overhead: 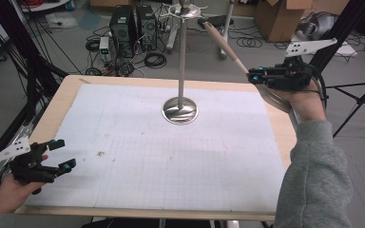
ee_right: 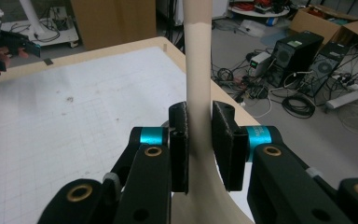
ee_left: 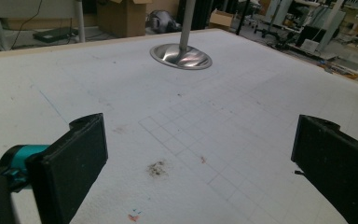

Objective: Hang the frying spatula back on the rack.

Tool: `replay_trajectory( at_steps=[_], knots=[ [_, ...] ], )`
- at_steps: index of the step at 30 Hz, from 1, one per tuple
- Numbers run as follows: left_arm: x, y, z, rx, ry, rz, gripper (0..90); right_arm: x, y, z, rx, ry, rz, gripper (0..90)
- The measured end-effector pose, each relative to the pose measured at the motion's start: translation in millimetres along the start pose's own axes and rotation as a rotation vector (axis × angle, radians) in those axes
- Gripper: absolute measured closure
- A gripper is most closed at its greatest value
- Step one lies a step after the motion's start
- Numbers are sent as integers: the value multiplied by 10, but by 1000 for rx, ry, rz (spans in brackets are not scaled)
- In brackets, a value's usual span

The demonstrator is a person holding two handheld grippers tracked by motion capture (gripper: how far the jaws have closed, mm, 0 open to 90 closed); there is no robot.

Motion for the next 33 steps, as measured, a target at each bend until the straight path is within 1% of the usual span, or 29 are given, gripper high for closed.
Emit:
replay_trajectory(
  at_steps=[1, 4, 6, 10, 17, 19, 20, 25, 27, 33],
  knots=[
    [0, 0, 0, 0, 0, 0, 41, 0, 0, 0, 0, 0, 0, 775],
    [-1, 4, -10, -3, -2, -2, 41, 46, -12, 45, 25, 18, -20, 775],
    [1, 4, -13, -5, -2, -2, 41, 53, -9, 58, 34, 25, -19, 775],
    [-1, -3, -12, -3, -5, -1, 41, 62, -1, 74, 45, 17, -22, 775],
    [0, -7, -12, -3, -7, 0, 41, 88, 28, 71, 40, 32, -27, 775],
    [-3, 11, -23, -7, -16, -2, 41, 127, 32, 58, 34, 46, -46, 775],
    [-3, 11, -23, -7, -16, -2, 41, 141, 32, 56, 39, 57, -46, 775],
    [-10, 4, -24, -8, -13, -1, 41, 143, 30, 59, 44, 52, -41, 775],
    [-22, -9, -25, -5, -18, 3, 41, 136, 32, 75, 56, 56, -32, 775],
    [-18, -10, -23, -4, -17, 2, 41, 117, 79, 63, 42, 56, -22, 774]
  ],
)
Point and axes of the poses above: each handheld gripper's, and its own axes: y roughly forward along the jaws, z roughly out of its top, x roughly to its right, the point moved 10 cm from there along y, roughly forward along the jaws, and after that the axes turned 4 degrees about -y, right-handed, at the moved point
